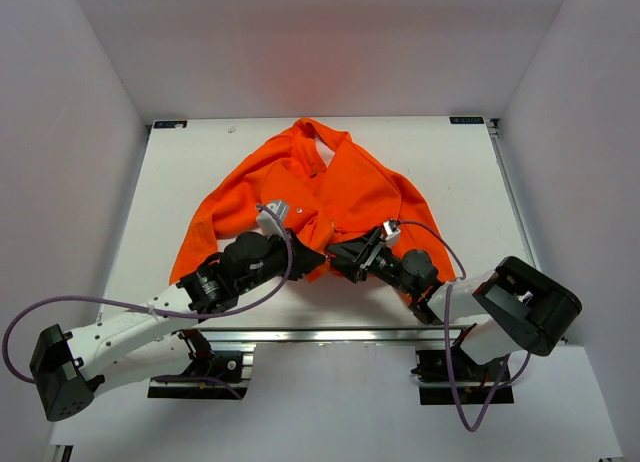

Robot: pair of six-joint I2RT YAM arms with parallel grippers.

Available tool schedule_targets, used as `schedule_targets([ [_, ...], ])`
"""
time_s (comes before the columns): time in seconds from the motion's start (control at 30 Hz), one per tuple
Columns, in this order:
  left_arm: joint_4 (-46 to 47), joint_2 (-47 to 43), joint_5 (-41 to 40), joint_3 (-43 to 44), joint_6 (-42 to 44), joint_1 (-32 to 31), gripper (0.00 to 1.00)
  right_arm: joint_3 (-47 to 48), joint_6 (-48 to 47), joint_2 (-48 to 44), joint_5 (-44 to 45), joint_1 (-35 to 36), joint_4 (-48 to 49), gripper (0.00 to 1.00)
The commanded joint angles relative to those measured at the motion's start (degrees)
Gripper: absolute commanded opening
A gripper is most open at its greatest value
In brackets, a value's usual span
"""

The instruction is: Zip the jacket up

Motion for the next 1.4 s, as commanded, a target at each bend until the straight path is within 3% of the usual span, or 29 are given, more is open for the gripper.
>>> schedule_targets([
  [0.0,2.4,-1.5,0.8,0.6,-1.1,-0.1,0.0,2.3,0.1,-1.1,2.1,0.3,33.1,0.74],
  [0.7,1.5,-1.9,-0.8,-1.1,-4.3,-0.1,0.0,0.8,2.3,-3.4,4.2,0.0,33.1,0.54],
  [1.37,0.4,-1.9,-2.3,1.8,-2.4,-0.1,0.0,-3.2,1.3,-4.7,-1.1,0.1,30.6,0.55],
])
